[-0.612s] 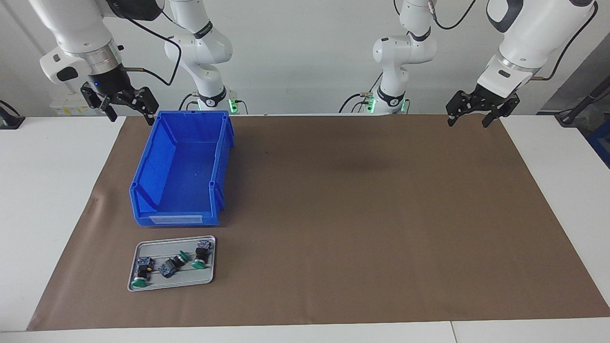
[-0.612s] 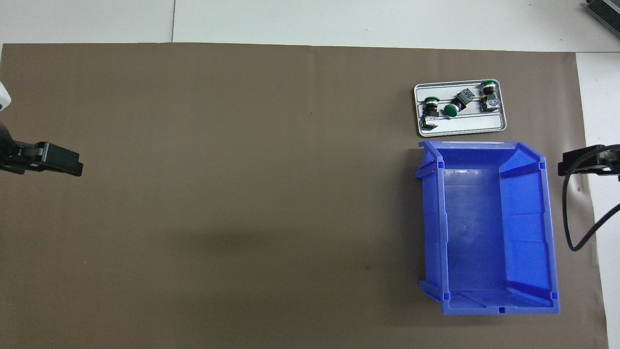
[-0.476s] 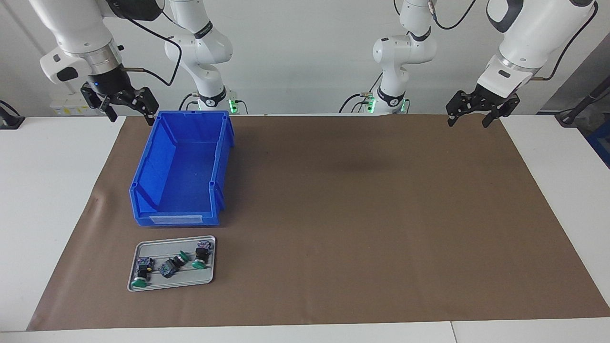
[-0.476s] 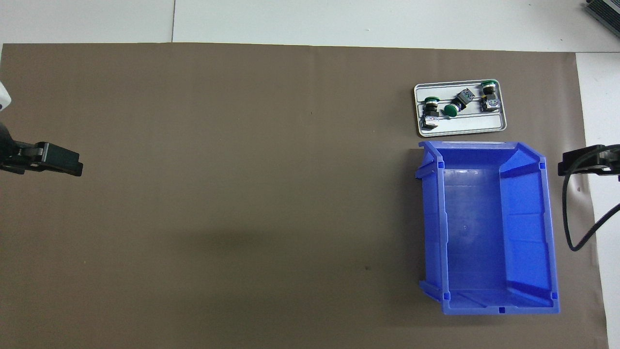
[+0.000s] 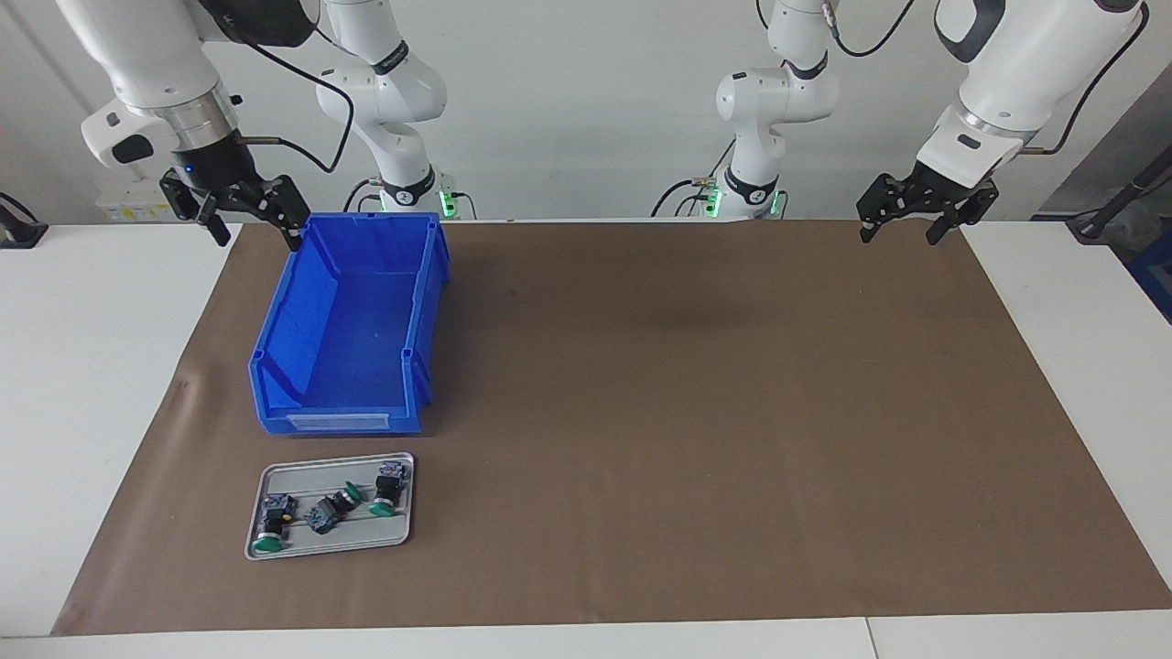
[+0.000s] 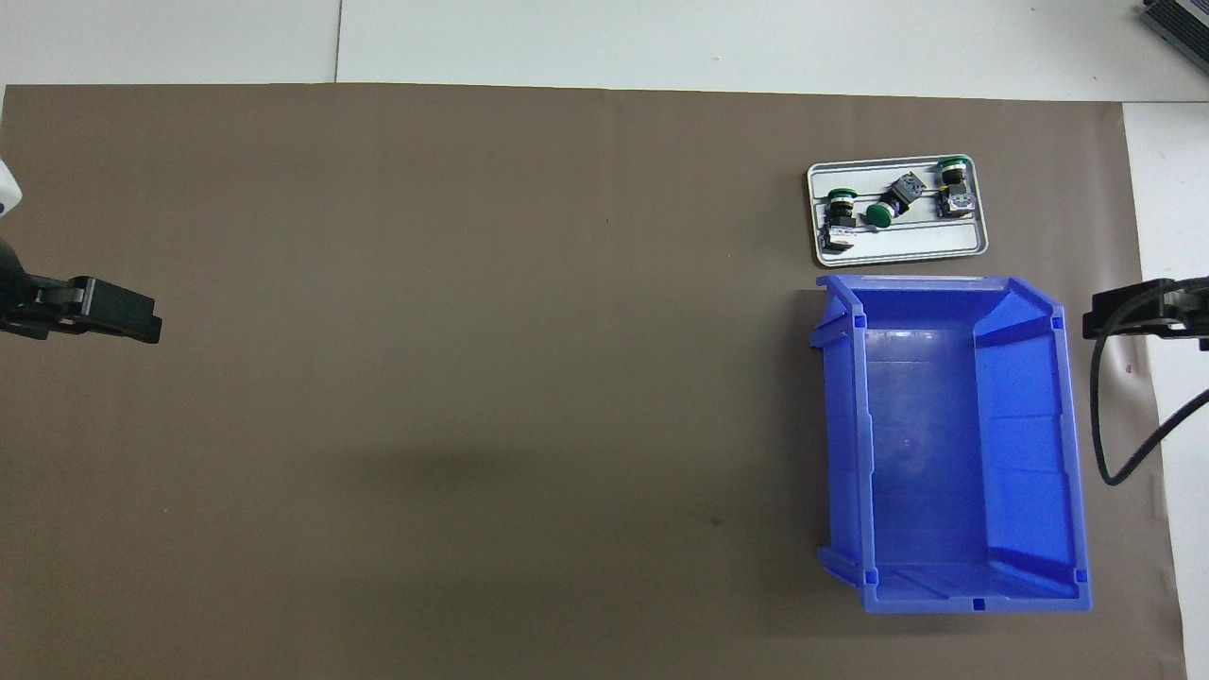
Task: Place and press button with both arms
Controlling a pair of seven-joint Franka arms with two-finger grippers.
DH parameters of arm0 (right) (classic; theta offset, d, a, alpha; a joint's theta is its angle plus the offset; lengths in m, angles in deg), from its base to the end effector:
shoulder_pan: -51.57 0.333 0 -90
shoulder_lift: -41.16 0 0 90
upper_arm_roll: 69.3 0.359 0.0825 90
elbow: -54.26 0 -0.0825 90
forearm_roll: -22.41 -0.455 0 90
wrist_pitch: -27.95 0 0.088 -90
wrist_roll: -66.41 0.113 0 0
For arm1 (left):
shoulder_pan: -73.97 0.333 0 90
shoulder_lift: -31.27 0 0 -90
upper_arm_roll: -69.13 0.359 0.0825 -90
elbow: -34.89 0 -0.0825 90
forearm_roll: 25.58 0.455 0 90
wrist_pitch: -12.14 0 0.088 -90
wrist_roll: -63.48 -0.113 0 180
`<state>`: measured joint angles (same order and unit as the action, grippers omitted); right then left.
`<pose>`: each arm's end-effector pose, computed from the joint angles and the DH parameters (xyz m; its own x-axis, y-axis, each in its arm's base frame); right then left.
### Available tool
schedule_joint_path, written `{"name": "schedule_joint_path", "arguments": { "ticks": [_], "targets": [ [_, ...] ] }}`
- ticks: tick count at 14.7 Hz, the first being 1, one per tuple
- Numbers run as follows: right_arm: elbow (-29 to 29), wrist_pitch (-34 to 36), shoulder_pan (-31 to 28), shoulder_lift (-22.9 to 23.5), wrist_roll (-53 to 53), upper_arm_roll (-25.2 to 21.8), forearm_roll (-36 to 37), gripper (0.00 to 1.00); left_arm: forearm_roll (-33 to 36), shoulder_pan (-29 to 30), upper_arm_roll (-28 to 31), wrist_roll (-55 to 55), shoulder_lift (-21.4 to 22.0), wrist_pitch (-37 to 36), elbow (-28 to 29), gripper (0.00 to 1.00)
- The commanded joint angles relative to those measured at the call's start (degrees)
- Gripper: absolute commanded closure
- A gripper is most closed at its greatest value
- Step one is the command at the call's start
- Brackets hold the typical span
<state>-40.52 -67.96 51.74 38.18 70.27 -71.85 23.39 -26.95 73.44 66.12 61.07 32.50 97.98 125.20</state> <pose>0.6163 -0.0281 0.6575 0.9916 -0.1069 0.0724 -0.1079 -0.9941 0.0099 0.6085 -0.0409 0.6657 0.9929 -0.1052 -0.0555 -0.1039 -0.9943 0.0251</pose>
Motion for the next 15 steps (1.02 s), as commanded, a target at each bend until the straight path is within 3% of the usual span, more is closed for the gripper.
{"name": "schedule_joint_path", "arguments": {
  "ticks": [1, 4, 6, 8, 11, 15],
  "targets": [
    [0.47, -6.99, -0.61, 6.47, -2.01, 0.17, -1.34, 0.0, -0.38, 0.8, -0.33, -0.58, 1.58, -0.06, 1.8, 0.0],
    [2.48, -18.58, 1.31, 17.0, -1.31, 0.43, -2.47, 0.0, -0.38, 0.8, -0.33, -0.59, 1.58, -0.06, 1.8, 0.0],
    [9.75, -22.2, 2.55, 25.53, 1.05, 0.52, -2.84, 0.0, -0.38, 0.8, -0.33, -0.58, 1.58, -0.06, 1.71, 0.0],
    [11.98, -27.46, 5.01, 31.08, 3.87, 0.52, -2.75, 0.01, -0.38, 0.8, -0.33, -0.59, 1.58, -0.06, 1.8, 0.0],
    [11.29, -34.33, 5.28, 35.57, 4.14, 0.52, -2.92, 0.05, -0.38, 0.8, -0.33, -0.67, 1.58, -0.06, 1.71, 0.0],
    [8.92, -34.25, 5.98, 36.55, 4.23, 0.52, -2.92, 0.1, -0.38, 0.8, -0.33, -0.67, 1.58, -0.06, 1.8, 0.0]
  ]
}}
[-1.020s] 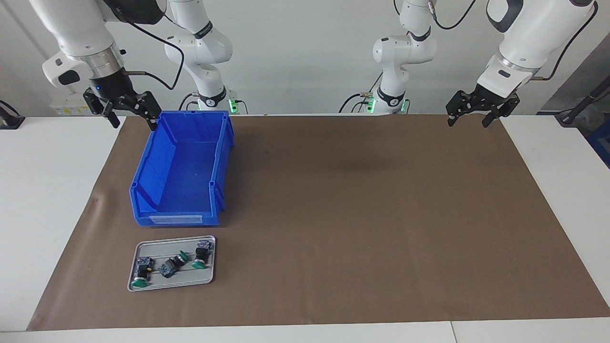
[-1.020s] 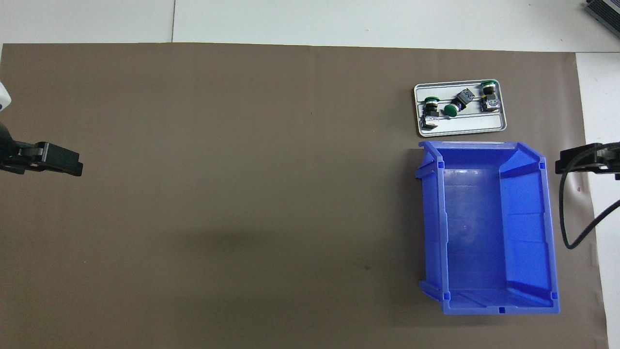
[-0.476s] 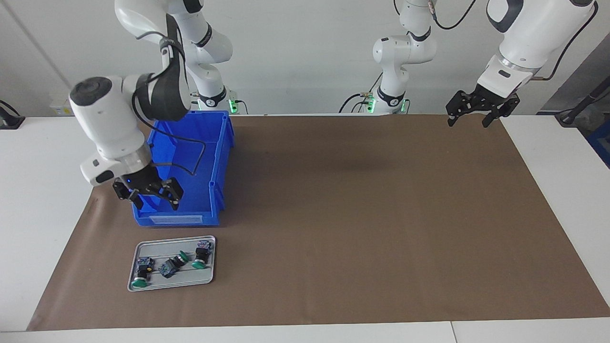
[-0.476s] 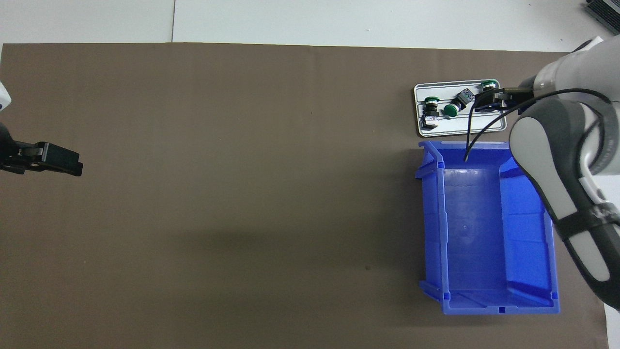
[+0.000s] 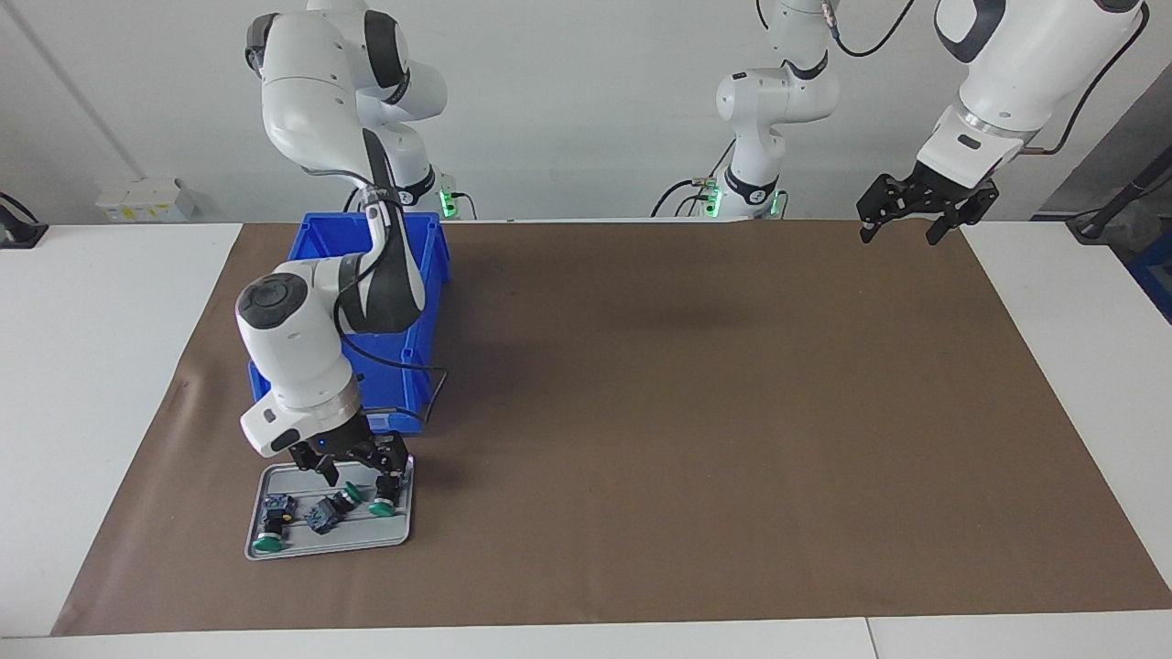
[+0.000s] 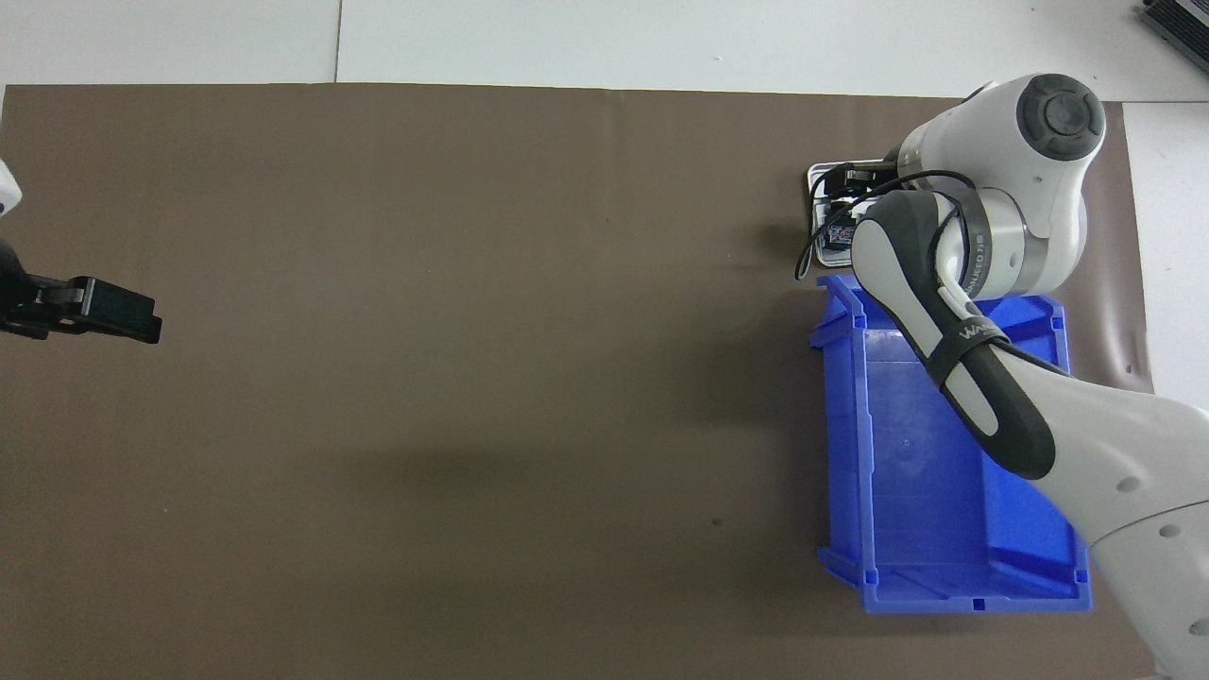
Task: Place and press button with both arms
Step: 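Reach the right gripper to the metal tray and grasp a green button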
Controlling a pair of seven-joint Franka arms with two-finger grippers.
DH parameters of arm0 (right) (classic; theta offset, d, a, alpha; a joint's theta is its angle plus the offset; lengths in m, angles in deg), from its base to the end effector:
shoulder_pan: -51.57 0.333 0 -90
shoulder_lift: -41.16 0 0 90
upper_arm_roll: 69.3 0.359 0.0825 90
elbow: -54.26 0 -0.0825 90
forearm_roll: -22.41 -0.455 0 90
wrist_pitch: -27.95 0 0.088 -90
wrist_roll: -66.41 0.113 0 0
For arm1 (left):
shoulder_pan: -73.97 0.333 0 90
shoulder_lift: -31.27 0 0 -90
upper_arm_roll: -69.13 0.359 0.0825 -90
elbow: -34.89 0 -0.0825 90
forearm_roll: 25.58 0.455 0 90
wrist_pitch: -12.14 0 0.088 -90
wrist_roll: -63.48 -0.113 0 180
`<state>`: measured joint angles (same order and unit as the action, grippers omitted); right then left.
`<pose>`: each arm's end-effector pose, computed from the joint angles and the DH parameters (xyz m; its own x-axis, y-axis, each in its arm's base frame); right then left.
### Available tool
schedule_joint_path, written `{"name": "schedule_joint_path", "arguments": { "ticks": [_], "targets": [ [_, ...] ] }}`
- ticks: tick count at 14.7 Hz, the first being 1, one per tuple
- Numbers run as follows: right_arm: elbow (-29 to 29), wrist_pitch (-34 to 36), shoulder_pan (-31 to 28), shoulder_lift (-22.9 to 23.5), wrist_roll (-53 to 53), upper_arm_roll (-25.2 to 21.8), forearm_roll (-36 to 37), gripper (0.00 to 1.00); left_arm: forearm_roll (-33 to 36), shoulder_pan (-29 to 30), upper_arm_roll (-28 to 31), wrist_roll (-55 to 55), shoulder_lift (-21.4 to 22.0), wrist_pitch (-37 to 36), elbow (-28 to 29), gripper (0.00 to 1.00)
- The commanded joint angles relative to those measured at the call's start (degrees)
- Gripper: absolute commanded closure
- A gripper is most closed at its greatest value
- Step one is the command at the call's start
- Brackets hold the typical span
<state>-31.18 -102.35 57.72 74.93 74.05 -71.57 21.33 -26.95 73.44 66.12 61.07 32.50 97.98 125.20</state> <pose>0.8113 0.0612 0.3419 0.9790 -0.0682 0.1919 -0.0656 -0.9976 -0.0201 0.6085 -0.0409 0.6657 0.9929 -0.1052 -0.0555 -0.1039 -0.9943 0.0251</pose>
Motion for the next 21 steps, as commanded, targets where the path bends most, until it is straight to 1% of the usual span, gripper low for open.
{"name": "schedule_joint_path", "arguments": {
  "ticks": [1, 3, 4, 5, 7, 9, 12, 14, 15, 16, 17, 18, 19, 21],
  "targets": [
    [-1.04, -0.03, 0.52, -0.37, 1.23, 0.25, -1.03, 0.11, -0.38, 0.8, -0.33, -0.67, 1.58, -0.06, 1.71, 0.0],
    [-2.53, -0.56, 1.05, -0.46, 2.47, 0.25, -0.94, 0.11, -0.38, 0.8, -0.33, -0.67, 1.58, -0.06, 1.8, 0.0],
    [-3.84, -2.13, 1.4, -0.72, 2.12, 0.25, -0.94, 0.12, -0.47, 0.8, -0.33, -0.67, 1.58, -0.06, 1.71, 0.0],
    [-5.25, -3.19, 1.14, -1.07, 1.6, 0.25, -0.86, 0.15, -0.47, 0.8, -0.33, -0.67, 1.58, -0.06, 1.8, 0.0],
    [-5.7, -3.64, 0.88, -0.98, 0.54, 0.25, -0.86, 0.22, -0.47, 0.8, -0.33, -0.67, 1.58, -0.06, 1.71, 0.0],
    [-6.58, -3.9, 0.96, -1.16, 0.62, 0.25, -0.86, 0.26, -0.38, 0.8, -0.33, -0.67, 1.58, -0.06, 1.71, 0.0],
    [-8.25, -4.6, 0.88, -1.6, 0.8, 0.25, -0.86, 0.27, -0.38, 0.8, -0.33, -0.67, 1.58, -0.06, 1.71, 0.0],
    [-9.83, -7.49, 0.79, -1.69, 0.8, 0.25, -0.86, 0.28, -0.38, 0.8, -0.42, -0.67, 1.58, -0.06, 1.71, 0.0],
    [-9.92, -7.51, 0.79, -1.69, 0.8, 0.25, -0.94, 0.31, -0.38, 0.8, -0.33, -0.59, 1.58, -0.06, 1.8, 0.0],
    [-9.92, -7.68, 0.61, -1.69, 0.71, 0.25, -0.94, 0.36, -0.38, 0.8, -0.33, -0.58, 1.58, -0.06, 1.8, 0.0],
    [-9.92, -8.03, 0.53, -1.69, 0.54, 0.16, -0.94, 0.48, -0.38, 0.8, -0.33, -0.67, 1.58, -0.06, 1.8, 0.0],
    [-9.75, -8.21, 0.44, -1.6, 0.36, 0.16, -0.86, 0.67, -0.38, 0.8, -0.33, -0.67, 1.58, -0.06, 1.8, 0.0],
    [-9.57, -8.47, 0.35, -1.6, 0.88, 0.16, -0.94, 1.0, -0.38, 0.8, -0.33, -0.67, 1.58, -0.06, 1.71, 0.0],
    [-8.96, -8.12, 0.0, -1.51, 0.98, 0.16, -1.03, 1.0, -0.38, 0.8, -0.33, -0.67, 1.58, -0.06, 1.71, 0.0]
  ]
}}
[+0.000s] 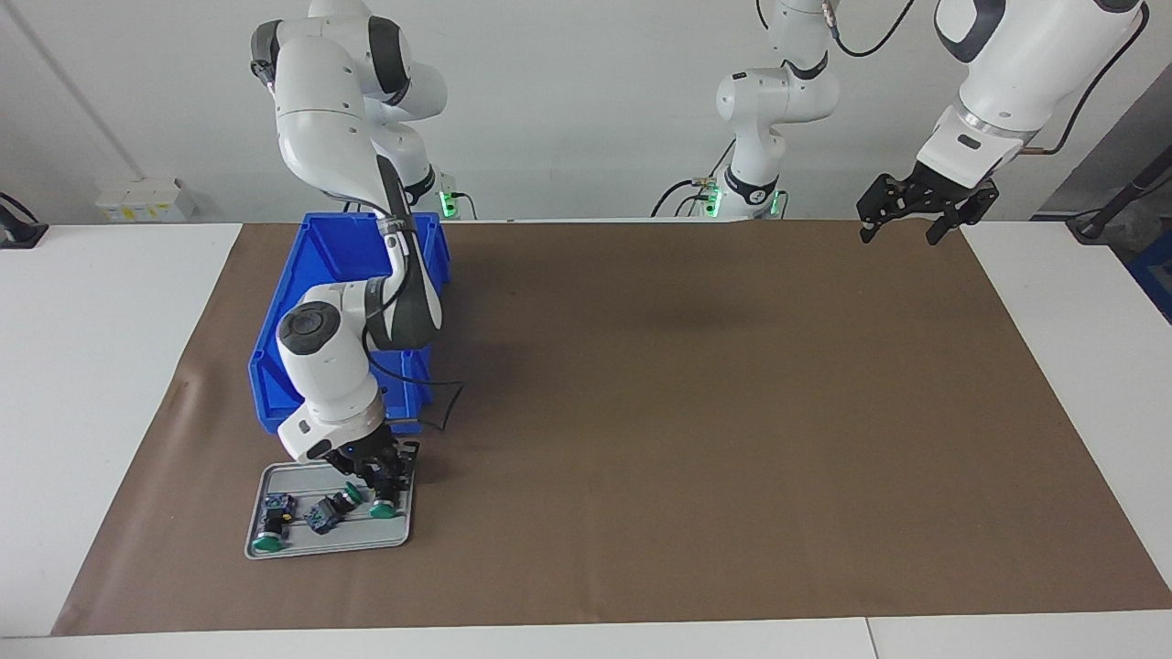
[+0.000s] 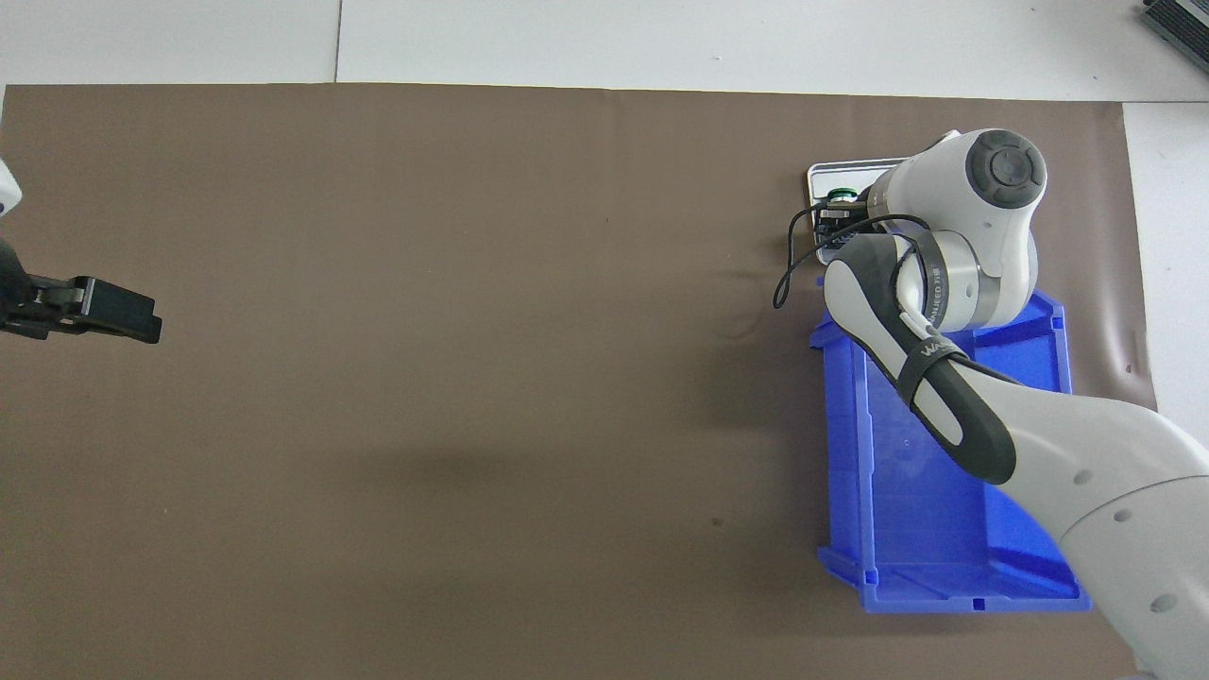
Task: Place and press button with both arms
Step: 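Reach the right gripper to the metal tray and grasp a green button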
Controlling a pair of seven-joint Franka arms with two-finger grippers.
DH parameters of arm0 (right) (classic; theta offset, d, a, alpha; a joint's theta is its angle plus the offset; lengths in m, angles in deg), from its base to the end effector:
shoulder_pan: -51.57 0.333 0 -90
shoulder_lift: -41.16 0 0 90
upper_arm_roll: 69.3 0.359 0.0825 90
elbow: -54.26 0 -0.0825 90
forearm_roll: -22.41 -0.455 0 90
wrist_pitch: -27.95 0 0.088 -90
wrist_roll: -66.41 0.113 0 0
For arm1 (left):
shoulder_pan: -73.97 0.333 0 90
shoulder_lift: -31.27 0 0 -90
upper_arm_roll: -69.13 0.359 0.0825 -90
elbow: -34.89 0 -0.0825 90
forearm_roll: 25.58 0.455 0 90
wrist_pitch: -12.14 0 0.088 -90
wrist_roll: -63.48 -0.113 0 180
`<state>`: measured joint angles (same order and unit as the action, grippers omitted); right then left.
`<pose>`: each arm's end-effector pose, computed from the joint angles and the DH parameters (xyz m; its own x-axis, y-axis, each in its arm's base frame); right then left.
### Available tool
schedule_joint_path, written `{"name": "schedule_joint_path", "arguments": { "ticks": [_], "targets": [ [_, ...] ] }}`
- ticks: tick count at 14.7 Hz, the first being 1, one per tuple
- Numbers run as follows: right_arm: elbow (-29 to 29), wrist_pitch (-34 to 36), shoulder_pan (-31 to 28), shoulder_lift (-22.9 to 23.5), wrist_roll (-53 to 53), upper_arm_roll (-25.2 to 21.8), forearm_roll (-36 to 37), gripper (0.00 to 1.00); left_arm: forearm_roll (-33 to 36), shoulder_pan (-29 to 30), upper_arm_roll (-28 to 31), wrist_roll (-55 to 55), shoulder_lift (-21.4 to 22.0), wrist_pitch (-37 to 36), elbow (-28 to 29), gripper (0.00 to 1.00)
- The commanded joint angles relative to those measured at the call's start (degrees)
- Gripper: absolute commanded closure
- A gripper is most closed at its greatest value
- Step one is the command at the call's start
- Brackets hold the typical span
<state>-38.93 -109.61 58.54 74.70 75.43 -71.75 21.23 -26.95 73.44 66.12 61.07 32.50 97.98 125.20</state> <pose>0.7860 0.0669 0.2865 0.9787 -0.0836 0.1873 -0.0808 -0.9965 -0.0225 0.6085 -0.0409 0.6657 0.9929 -0.1052 -0.0555 -0.1039 -0.9943 0.0251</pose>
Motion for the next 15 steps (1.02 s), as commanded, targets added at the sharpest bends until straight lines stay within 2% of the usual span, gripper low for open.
{"name": "schedule_joint_path", "arguments": {
  "ticks": [1, 3, 5, 9, 12, 15],
  "targets": [
    [-0.77, -0.26, -0.91, -1.37, -0.31, 0.34, -1.02, 1.0, -0.47, 0.8, -0.33, -0.67, 1.58, -0.06, 1.71, 0.0],
    [1.85, 2.45, -0.73, -1.45, 2.04, 0.08, -1.11, 1.0, -0.38, 0.8, -0.33, -0.67, 1.58, -0.06, 1.8, 0.0],
    [6.68, 7.28, -0.29, -2.76, 8.88, -0.19, 0.2, 1.0, -0.38, 0.8, -0.33, -0.59, 1.58, -0.06, 1.71, 0.0],
    [20.65, 22.48, 0.15, -2.95, 17.14, -0.54, 0.39, 1.0, -0.38, 0.8, -0.33, -0.67, 1.58, -0.06, 1.71, 0.0],
    [23.05, 26.64, 3.29, -3.12, 33.9, -0.1, 0.48, 1.0, -0.38, 0.8, -0.33, -0.67, 1.58, -0.06, 1.8, 0.0],
    [22.96, 25.07, 8.14, -3.38, 63.04, 0.33, -0.22, 1.0, -0.38, 0.71, -0.33, -0.67, 1.58, -0.06, 1.71, 0.0]
  ]
}}
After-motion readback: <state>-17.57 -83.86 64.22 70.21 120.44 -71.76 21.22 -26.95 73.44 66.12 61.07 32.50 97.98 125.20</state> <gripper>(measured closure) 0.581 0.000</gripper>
